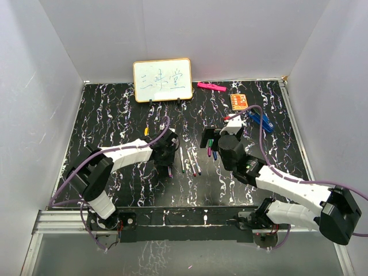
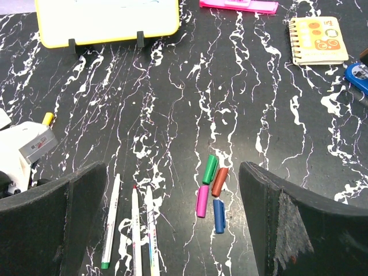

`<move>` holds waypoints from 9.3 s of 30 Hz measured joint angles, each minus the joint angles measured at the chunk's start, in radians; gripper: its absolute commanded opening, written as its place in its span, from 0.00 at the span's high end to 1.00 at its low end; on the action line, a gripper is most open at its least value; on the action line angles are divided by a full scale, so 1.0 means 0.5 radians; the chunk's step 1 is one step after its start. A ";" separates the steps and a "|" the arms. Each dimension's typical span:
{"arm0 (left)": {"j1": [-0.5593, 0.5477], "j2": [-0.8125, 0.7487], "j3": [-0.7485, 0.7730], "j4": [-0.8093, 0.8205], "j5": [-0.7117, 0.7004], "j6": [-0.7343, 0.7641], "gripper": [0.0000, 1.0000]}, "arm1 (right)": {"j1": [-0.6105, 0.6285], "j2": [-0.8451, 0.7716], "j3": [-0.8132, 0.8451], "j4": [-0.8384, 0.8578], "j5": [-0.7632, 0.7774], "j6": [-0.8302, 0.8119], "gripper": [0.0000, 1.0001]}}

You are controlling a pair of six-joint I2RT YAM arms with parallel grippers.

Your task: Insert the pens into the pen caps

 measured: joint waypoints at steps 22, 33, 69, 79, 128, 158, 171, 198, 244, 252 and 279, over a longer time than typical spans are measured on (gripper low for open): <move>-0.026 0.173 0.211 -0.216 -0.125 0.119 0.70 | -0.022 -0.003 -0.028 -0.011 -0.093 0.103 0.02; -0.015 0.122 0.140 -0.169 -0.058 0.129 0.78 | -0.033 -0.003 -0.028 -0.111 -0.094 0.164 0.02; -0.005 -0.287 -0.181 -0.269 0.294 0.182 1.00 | -0.093 0.637 0.231 -0.520 -0.091 0.360 0.61; -0.008 -0.457 -0.238 -0.208 0.436 0.174 1.00 | -0.211 0.793 0.312 -0.568 -0.282 0.399 0.61; -0.009 -0.582 -0.381 -0.071 0.385 0.085 1.00 | -0.282 1.179 0.417 -0.550 -0.414 0.412 0.72; -0.009 -0.504 -0.380 -0.060 0.370 0.092 1.00 | -0.290 1.262 0.483 -0.568 -0.497 0.426 1.00; -0.009 -0.494 -0.376 -0.045 0.369 0.094 1.00 | -0.291 1.273 0.549 -0.690 -0.511 0.427 1.00; -0.069 -0.849 -0.515 0.971 0.794 0.006 1.00 | -0.264 0.298 0.074 0.309 -1.083 0.305 1.00; -0.105 -1.068 -0.687 1.324 0.623 -0.139 1.00 | -0.155 0.254 -0.004 0.739 -1.122 0.314 1.00; -0.105 -1.068 -0.687 1.324 0.623 -0.139 1.00 | -0.146 0.254 -0.004 0.740 -1.120 0.321 1.00; -0.105 -1.083 -0.733 1.321 0.638 -0.141 1.00 | -0.124 0.318 -0.003 0.768 -1.083 0.321 1.00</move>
